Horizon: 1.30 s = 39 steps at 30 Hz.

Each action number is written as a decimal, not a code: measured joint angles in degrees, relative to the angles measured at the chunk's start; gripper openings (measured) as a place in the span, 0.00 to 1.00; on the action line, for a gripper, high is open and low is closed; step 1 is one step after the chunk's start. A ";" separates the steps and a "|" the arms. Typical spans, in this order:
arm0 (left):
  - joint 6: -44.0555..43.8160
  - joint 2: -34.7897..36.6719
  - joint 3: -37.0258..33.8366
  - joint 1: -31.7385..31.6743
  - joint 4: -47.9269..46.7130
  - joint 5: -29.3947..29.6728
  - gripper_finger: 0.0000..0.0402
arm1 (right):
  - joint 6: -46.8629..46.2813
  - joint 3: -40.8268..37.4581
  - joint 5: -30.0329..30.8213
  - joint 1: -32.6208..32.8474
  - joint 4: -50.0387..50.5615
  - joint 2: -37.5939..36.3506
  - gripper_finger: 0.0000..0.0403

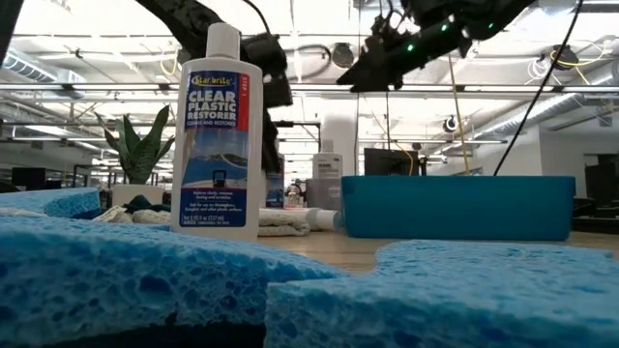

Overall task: Pick & Place Kitchen Items
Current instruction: Put the white clear plastic restorer into the left black bin

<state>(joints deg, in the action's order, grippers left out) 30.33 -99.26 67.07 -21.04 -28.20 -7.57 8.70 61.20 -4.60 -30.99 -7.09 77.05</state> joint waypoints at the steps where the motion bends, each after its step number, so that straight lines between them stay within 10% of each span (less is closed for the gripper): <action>1: 2.07 -1.10 0.00 0.43 -0.42 1.02 0.91 | 0.17 -0.02 -0.01 0.19 1.08 -0.65 0.81; 12: 9.62 -9.75 0.00 3.94 2.32 18.61 0.91 | -0.01 -3.47 0.04 0.36 2.84 -1.81 0.81; 24: 7.53 -10.99 0.11 3.87 2.84 19.69 0.89 | -0.06 -7.84 0.06 0.36 -2.12 -1.86 0.81; 39: 9.82 -10.22 0.08 3.55 0.69 26.34 0.29 | 0.32 -7.86 0.06 0.36 -2.18 -1.86 0.81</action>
<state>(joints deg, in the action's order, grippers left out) 40.16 -109.48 67.15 -17.50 -27.51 18.77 9.02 53.34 -4.54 -30.63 -9.27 75.20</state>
